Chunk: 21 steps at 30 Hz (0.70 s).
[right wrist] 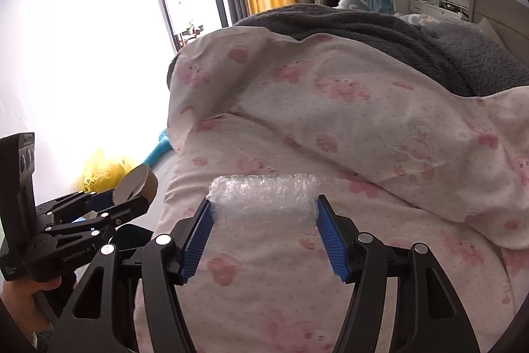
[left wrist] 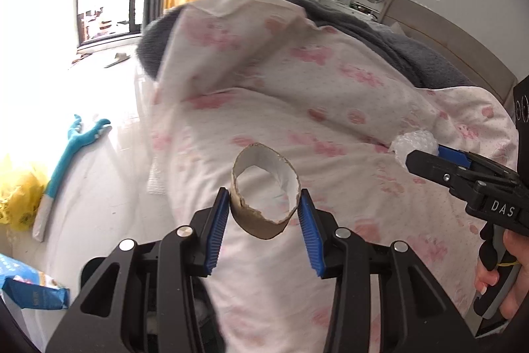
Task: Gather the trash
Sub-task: 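Carry both items over the teal bin and open both grippers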
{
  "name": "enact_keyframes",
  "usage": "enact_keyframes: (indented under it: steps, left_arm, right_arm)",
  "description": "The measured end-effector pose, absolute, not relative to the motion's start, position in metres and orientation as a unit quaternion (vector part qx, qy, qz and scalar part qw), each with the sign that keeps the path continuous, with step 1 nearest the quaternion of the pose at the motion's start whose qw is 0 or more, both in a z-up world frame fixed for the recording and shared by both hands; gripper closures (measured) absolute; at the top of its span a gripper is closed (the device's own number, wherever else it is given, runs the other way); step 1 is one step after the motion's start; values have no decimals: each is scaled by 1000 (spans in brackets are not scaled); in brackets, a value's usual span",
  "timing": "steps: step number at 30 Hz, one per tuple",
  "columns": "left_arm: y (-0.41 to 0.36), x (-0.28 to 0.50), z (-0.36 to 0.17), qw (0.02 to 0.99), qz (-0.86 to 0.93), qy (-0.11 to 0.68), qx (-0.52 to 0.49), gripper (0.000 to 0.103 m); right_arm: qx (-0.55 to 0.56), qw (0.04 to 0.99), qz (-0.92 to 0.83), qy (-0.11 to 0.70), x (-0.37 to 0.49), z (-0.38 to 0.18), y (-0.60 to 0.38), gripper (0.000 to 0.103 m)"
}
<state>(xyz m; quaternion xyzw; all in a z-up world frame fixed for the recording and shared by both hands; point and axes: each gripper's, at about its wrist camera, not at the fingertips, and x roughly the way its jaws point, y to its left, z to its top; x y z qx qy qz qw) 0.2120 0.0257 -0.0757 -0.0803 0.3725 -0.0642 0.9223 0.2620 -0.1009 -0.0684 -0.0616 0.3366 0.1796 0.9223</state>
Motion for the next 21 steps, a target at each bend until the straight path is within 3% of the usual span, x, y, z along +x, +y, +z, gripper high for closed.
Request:
enact_keyframes:
  steps: [21]
  left_arm:
    - [134, 142, -107, 893, 3, 444, -72, 58]
  right_arm:
    - [-97, 898, 275, 329, 213, -84, 33, 40]
